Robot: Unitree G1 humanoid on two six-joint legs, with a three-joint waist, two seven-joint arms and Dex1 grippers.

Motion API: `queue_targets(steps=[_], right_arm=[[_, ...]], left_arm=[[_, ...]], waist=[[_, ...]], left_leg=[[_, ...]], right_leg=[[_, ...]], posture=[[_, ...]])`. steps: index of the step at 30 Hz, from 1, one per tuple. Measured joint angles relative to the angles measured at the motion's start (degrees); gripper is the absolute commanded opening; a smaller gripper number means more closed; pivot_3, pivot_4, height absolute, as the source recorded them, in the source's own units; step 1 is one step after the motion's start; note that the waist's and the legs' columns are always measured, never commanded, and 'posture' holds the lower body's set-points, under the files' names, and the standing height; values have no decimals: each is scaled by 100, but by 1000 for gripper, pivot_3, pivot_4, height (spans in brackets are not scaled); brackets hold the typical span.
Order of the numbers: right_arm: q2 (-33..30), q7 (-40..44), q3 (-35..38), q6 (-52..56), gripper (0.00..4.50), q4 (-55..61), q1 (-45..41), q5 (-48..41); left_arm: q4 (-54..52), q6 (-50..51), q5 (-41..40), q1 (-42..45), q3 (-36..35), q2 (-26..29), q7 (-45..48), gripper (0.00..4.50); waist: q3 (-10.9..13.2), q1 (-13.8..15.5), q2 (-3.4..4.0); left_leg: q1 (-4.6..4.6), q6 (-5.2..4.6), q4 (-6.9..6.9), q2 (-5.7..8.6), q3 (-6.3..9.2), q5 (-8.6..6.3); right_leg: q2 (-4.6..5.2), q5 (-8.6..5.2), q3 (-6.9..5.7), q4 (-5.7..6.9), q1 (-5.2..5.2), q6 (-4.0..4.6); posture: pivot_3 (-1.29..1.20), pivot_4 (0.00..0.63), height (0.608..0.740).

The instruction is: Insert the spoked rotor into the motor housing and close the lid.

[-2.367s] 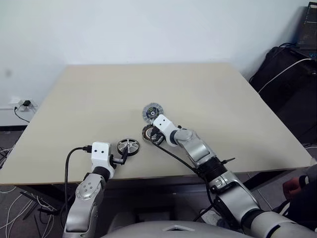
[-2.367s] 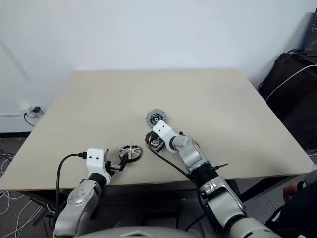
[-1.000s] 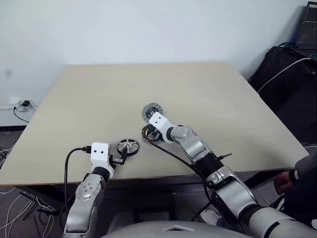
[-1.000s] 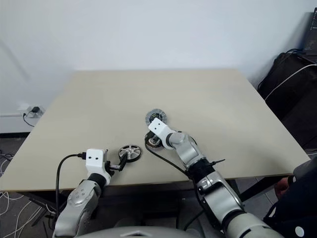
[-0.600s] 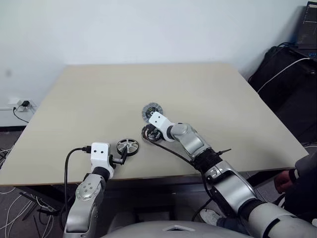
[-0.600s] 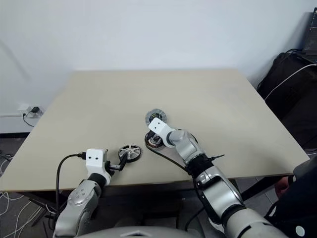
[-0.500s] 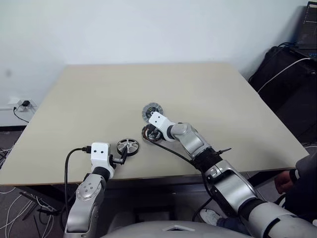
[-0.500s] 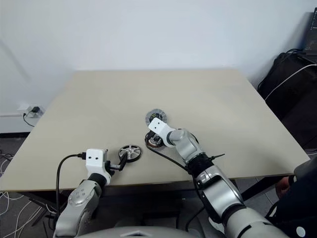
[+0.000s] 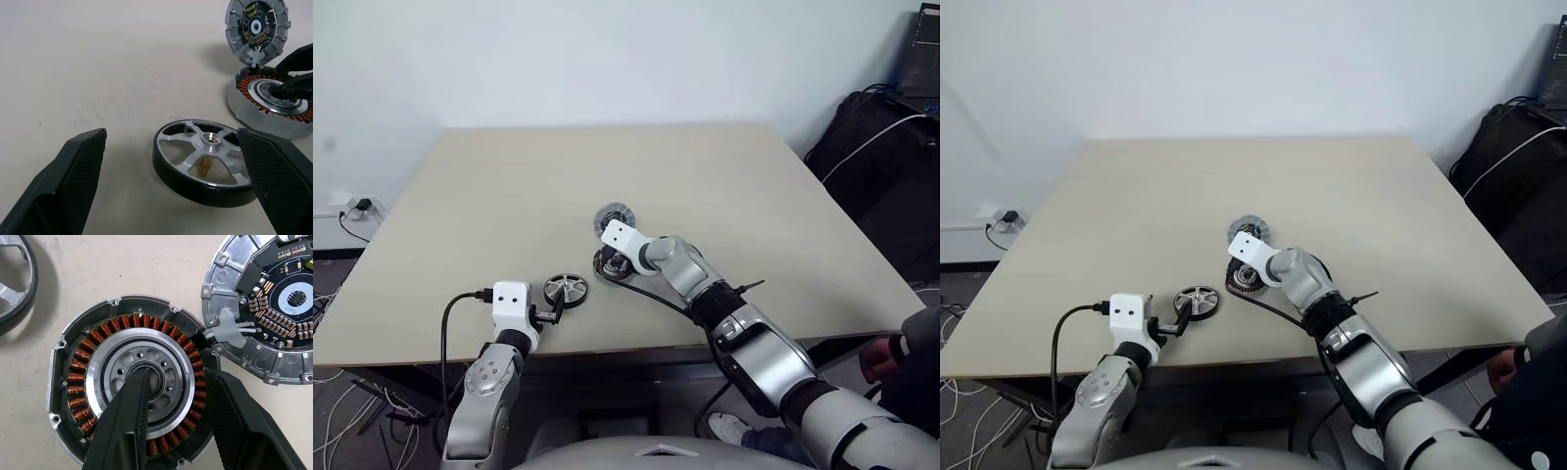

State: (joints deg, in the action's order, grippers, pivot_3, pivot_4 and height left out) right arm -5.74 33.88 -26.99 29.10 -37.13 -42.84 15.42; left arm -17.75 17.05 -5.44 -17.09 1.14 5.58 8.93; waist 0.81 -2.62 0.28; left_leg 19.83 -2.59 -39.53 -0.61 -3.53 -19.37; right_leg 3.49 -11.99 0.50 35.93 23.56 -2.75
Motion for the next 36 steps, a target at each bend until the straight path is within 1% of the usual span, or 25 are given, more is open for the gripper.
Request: queue_targets(steps=[2, 3, 5, 8, 9, 21, 29, 36], right_arm=[[31, -1, 0, -1, 1873, -70, -43, 0], [50, -4, 0, 1, 1697, -98, -58, 2], [74, 1, 2, 1, 1263, -125, -63, 0], [128, 71, -5, 1, 259, -171, -62, -7], [132, 84, -7, -5, 26, -169, -62, -5], [122, 43, 30, -6, 26, -120, -17, -30], [-5, -84, 349, 205, 26, 585, 173, -182], [-73, -29, 514, 623, 26, 1126, 333, -382]], left_arm=[[1, -5, -1, 0, 0, 0, -7, 4500], [1, -6, -2, 0, 0, 0, -8, 4500], [1, -9, -2, -6, -1, 1, -9, 4500], [1, -10, -2, -13, 0, 1, -9, 4500], [1, -10, -2, -16, -1, 2, -9, 4500], [2, -11, -3, -34, -3, 19, 4, 4500], [3, -10, -5, -29, -1, 22, 28, 4500], [4, -7, -10, -15, -2, 29, 68, 4500]], waist=[[0, -6, 0], [0, -13, 0], [0, -27, 0], [0, -52, 0], [0, -60, 0], [1, -76, 0], [5, -74, 0], [5, -75, -1]], left_leg=[[-1, -1, 0, 0, 0, 0], [-1, -1, 0, 0, 0, 0], [-2, -1, 0, 0, 0, 0], [-3, -2, 0, -2, 0, 0], [-5, -5, -1, -2, 0, -1], [-6, -15, 0, -8, 3, 3], [9, -12, 0, -9, 5, 4], [8, -16, 1, -5, 6, 2]], right_leg=[[0, 0, 0, 1, -1, 0], [0, 0, 0, 1, -1, 0], [0, 0, 0, 2, -1, 0], [0, 3, 0, 2, -3, 1], [0, 7, 0, 2, -4, 3], [1, 15, -1, 3, -6, 7], [1, 15, -2, 0, 8, 7], [0, 14, -5, -1, 8, 8]], posture=[[0, 0, 740], [0, 0, 740], [0, 0, 740], [0, 0, 740], [0, 0, 740], [0, 0, 740], [0, 0, 740], [0, 0, 740]])
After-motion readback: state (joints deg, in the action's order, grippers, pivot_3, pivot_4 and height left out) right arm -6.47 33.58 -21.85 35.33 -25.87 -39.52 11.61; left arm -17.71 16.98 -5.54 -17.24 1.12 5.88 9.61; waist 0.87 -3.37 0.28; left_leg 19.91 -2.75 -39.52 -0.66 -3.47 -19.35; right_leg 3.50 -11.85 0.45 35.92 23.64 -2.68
